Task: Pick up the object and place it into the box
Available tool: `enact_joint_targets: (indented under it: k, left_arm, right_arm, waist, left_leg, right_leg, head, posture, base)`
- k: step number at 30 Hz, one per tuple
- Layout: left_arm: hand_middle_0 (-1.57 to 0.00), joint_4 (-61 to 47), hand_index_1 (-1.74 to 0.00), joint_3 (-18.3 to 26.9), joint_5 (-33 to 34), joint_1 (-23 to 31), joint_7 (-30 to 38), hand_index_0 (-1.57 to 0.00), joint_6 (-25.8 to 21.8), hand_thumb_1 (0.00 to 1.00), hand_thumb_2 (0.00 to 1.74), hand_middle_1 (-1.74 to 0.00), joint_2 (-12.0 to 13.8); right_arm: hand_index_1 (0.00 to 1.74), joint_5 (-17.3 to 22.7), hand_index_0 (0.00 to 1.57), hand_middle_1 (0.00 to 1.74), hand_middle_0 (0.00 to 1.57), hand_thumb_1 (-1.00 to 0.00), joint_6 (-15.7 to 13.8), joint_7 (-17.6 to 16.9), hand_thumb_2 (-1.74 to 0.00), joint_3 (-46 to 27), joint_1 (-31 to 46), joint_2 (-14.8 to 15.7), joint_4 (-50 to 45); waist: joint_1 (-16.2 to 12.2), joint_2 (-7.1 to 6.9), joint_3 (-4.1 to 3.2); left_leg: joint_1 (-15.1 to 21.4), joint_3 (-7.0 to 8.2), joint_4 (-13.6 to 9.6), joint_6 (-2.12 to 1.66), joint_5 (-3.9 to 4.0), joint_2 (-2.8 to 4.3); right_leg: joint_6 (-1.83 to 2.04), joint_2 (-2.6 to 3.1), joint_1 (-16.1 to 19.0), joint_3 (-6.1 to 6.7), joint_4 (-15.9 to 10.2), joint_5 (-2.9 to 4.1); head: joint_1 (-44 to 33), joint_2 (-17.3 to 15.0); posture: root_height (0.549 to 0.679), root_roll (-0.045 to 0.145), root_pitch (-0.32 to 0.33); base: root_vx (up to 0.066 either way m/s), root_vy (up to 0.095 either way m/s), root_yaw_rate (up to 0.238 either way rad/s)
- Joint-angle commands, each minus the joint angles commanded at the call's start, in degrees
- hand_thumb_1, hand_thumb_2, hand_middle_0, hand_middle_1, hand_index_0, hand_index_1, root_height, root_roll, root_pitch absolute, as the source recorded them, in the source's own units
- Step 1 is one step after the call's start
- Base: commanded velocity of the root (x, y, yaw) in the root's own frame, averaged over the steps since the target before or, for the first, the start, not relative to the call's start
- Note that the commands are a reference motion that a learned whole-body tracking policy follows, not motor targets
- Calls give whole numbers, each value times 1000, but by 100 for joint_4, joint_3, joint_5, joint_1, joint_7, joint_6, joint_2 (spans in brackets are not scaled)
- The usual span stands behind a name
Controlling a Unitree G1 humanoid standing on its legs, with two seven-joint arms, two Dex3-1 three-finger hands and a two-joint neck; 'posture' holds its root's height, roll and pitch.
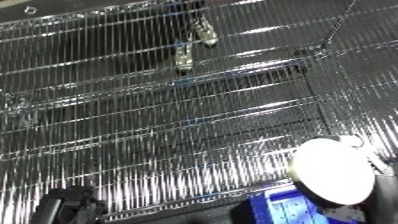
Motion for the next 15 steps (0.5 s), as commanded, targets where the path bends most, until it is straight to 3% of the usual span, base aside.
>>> enact_joint_targets:
  k: [3,7,11,15]
  left_arm:
    - [-1570,26,-1740,11,-34,19,-16,-1570,44,1000,1740,-1740,58]
    - [-1570,79,-1740,-71,-186,-30,65,-1570,48,1000,1740,-1740,84]
    - [-1570,174,-1740,-132,-317,61,160,-1570,-107,1000,1740,-1740,-69]
    - [-1570,276,-1740,-163,-374,254,262,-1570,-362,1000,1740,-1740,-310]
  right_arm:
    - [1566,15,1413,1566,1413,-900,34,-183,-1566,-154,148,-55,-33]
    - [1566,54,1413,1566,1413,-900,157,-493,-1566,-309,250,-221,22]
    - [1566,238,1413,1566,1413,-900,180,-649,-1566,-542,495,-428,165]
    - [1566,684,1413,1566,1413,-900,-126,-699,-1566,-920,938,-568,421]
  waist:
    - [-135,25,-10]
    - [-354,134,-36]
    - [-639,344,-19]
    - [-901,544,0]
  left_leg:
    - [148,92,-13,15,-59,38]
    - [329,235,-69,8,-109,58]
    - [556,413,-140,-32,-125,75]
    - [773,599,-287,-72,-99,73]
  right_leg:
    - [-6,16,121,74,-91,14]
    - [-22,53,211,219,-202,24]
    - [-53,66,302,390,-271,-10]
    - [-76,52,395,538,-383,-51]
  head:
    - [216,-119]
    - [1064,-621]
    - [1701,-960]
    - [1999,-1133]
  posture:
    - [634,52,74]
    - [637,64,64]
    - [638,81,51]
    - [641,98,48]
  base:
    - [-24,41,-245]
    - [-22,109,-238]
    - [19,200,-288]
    - [27,187,-280]
